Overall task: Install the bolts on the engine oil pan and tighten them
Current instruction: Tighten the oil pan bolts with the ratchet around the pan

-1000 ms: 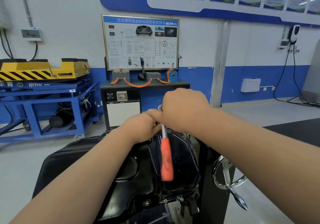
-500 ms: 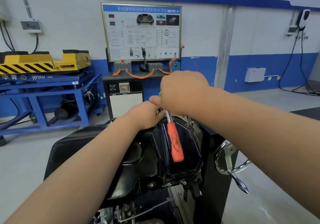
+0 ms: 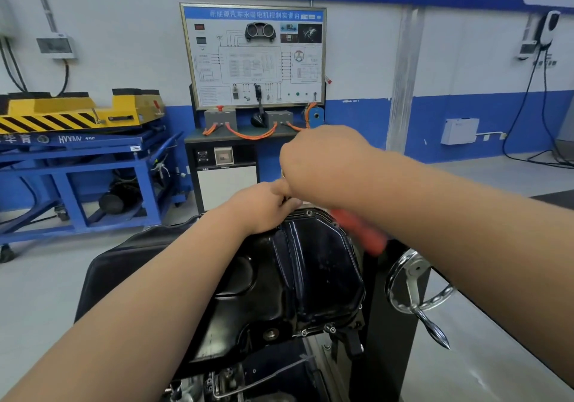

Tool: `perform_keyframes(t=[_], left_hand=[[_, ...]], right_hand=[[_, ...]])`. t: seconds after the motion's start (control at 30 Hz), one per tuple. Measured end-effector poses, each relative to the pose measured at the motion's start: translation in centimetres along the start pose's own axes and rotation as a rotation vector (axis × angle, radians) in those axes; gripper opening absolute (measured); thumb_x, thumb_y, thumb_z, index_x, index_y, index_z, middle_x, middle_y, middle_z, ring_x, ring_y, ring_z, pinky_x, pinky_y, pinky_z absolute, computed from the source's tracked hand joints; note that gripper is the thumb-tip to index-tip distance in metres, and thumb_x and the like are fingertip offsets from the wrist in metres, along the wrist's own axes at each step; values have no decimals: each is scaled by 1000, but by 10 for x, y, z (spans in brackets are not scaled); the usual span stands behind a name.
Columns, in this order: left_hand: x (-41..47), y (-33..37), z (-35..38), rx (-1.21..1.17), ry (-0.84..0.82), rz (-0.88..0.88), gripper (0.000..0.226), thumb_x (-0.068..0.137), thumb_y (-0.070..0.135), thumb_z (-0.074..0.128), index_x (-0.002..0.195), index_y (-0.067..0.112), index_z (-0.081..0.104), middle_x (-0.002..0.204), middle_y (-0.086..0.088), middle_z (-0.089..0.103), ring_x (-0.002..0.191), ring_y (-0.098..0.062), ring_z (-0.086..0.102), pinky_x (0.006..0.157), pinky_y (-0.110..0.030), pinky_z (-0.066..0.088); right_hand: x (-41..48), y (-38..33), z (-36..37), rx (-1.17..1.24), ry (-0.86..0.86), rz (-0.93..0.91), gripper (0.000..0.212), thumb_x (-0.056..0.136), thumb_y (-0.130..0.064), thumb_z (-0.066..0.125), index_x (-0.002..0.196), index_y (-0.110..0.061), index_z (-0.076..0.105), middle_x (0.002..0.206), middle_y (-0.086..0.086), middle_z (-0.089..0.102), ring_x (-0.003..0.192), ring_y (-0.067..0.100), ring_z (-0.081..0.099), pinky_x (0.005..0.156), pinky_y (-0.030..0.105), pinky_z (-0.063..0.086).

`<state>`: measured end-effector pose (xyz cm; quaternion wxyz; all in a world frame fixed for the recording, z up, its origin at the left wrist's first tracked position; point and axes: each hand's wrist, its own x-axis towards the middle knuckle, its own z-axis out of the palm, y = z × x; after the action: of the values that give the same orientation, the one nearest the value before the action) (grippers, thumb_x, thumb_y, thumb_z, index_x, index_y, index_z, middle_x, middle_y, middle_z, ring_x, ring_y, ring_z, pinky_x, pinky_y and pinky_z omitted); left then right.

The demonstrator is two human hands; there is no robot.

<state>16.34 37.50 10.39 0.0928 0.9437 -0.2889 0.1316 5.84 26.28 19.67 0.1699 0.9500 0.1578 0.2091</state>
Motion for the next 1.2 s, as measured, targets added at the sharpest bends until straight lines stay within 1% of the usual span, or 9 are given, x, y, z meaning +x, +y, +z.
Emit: perform_keyframes(t=[0.13,0.27,0.37,0.53,0.67,0.83,0.97,1.07,1.2], left_hand=[[3,0,3,-1,24,-68,28,99,34,39,81,17,52,69,3,50,81,-29,55,71,-32,41],[4,-2,1,-44,-12,-55,28,98,30,39,102,9,58,97,-11,64,92,-29,57,85,-38,47],[1,1,0,-19,-54,-46,28,95,17,42,108,2,62,108,-18,63,101,-31,57,90,-37,46],[2,-3,1,-79,8,-1,26,96,18,42,98,2,62,96,-10,62,94,-31,58,87,-42,47],[3,-5,1,-103,18,-32,19,91,28,48,82,13,56,84,-11,63,79,-27,57,75,-36,48],[3,-20,-9,-529,40,-218,5,78,25,67,74,24,65,59,10,55,53,-8,48,53,-23,38],[6,-26,-21,-1402,91,-562,13,89,11,44,79,13,51,48,8,32,33,-5,22,31,-14,15],[6,-32,-28,-1937,88,-763,25,88,6,23,84,8,48,55,3,36,30,-5,25,28,-13,15],[17,-18,-23,-1781,75,-783,31,91,-1,14,85,6,44,64,0,42,29,-4,24,29,-12,13]], right_hand=[[1,11,-12,-166,36,-184,5,93,-20,51,91,-17,48,73,0,42,68,20,40,65,34,34],[-1,1,-1,-133,58,-99,26,94,-24,48,118,-14,43,76,2,46,65,24,40,71,35,33],[-4,-13,4,56,-61,60,26,98,-25,42,116,-9,51,74,1,38,65,23,38,59,35,34],[0,-4,5,11,11,-70,22,90,-8,51,111,-10,45,69,2,38,55,20,37,47,31,31],[1,3,23,191,29,-37,28,92,-26,51,119,-19,51,104,0,60,91,24,58,69,36,46],[-2,16,30,367,180,144,11,91,-30,50,97,-26,58,91,-3,63,83,22,59,69,34,48],[-6,45,20,575,389,296,4,88,-32,51,86,-33,54,84,-8,60,76,17,56,62,28,47],[-11,57,27,661,418,368,7,88,-31,51,83,-33,55,75,-15,54,66,8,53,53,23,38],[-14,64,41,712,385,425,8,89,-30,52,82,-30,56,71,-14,53,64,6,51,57,27,41]])
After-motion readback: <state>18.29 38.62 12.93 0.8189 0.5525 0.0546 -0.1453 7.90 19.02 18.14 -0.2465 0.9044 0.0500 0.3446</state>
